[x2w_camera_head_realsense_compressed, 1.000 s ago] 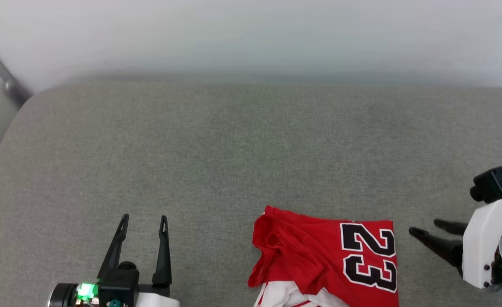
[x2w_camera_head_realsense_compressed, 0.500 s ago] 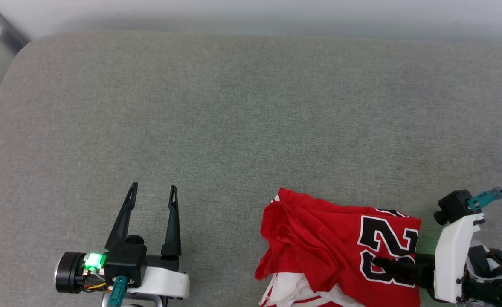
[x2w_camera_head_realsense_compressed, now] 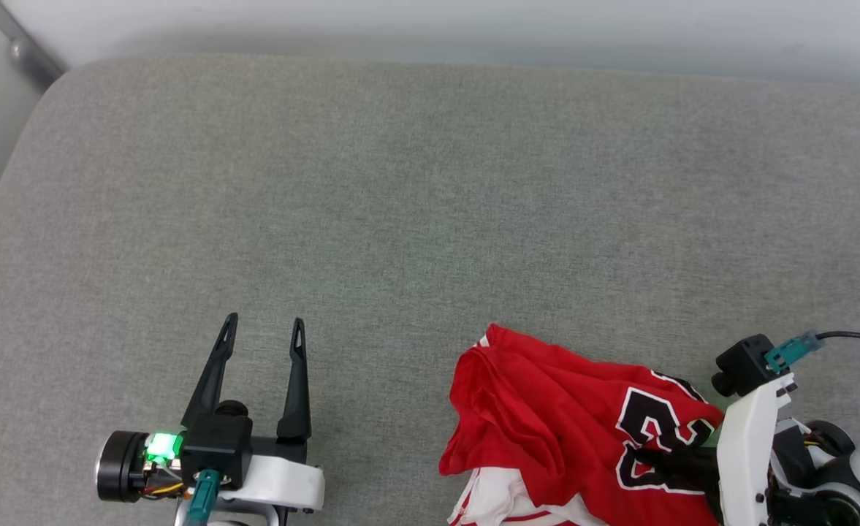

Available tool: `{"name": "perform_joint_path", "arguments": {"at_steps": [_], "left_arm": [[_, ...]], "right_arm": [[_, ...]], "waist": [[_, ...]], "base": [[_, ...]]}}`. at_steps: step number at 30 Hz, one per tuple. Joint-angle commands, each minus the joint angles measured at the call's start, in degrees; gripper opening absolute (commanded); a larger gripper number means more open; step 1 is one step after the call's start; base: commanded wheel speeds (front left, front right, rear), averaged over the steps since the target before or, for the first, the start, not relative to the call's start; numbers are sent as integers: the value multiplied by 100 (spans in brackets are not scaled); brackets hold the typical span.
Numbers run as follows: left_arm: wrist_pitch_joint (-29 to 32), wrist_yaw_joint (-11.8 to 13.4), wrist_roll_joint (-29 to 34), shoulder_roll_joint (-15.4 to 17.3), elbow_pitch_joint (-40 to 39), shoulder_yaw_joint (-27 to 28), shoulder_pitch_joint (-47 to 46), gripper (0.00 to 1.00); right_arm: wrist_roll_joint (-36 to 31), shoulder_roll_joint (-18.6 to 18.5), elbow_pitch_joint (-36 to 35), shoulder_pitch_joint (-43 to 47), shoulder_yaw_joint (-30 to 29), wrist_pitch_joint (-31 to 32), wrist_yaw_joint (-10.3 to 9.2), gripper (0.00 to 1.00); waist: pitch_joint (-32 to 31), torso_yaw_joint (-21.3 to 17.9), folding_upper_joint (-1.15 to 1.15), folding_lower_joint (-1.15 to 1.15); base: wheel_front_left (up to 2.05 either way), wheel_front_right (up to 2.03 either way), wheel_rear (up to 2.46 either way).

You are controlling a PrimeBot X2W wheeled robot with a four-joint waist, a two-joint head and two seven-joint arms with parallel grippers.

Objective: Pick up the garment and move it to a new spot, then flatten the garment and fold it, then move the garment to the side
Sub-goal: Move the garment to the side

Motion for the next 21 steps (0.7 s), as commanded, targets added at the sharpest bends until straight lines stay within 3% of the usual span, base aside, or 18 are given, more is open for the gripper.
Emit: {"name": "perform_joint_path", "arguments": {"at_steps": [1, 7, 12, 21], "left_arm": [[-12, 27, -11, -12, 13, 37, 102, 100], [-12, 80, -51, -26, 7, 99, 337, 100], [-12, 150, -96, -60, -67, 236, 657, 100], [-11, 108, -14, 11, -332, 423, 520, 100]], "right_arm": [[-110, -174, 30, -102, 132, -70, -14, 0], [-142, -466, -253, -435, 361, -270, -10, 0], [-369, -974, -654, -905, 636, -131, -10, 0], [-1014, -1876, -719, -1826, 907, -120, -11, 0]], "waist": [[-172, -121, 0, 0], [-566, -495, 0, 0], [-788, -1135, 0, 0], [-120, -2135, 0, 0]], "base": [[0, 0, 0], [0, 0, 0], [0, 0, 0], [0, 0, 0]]}}
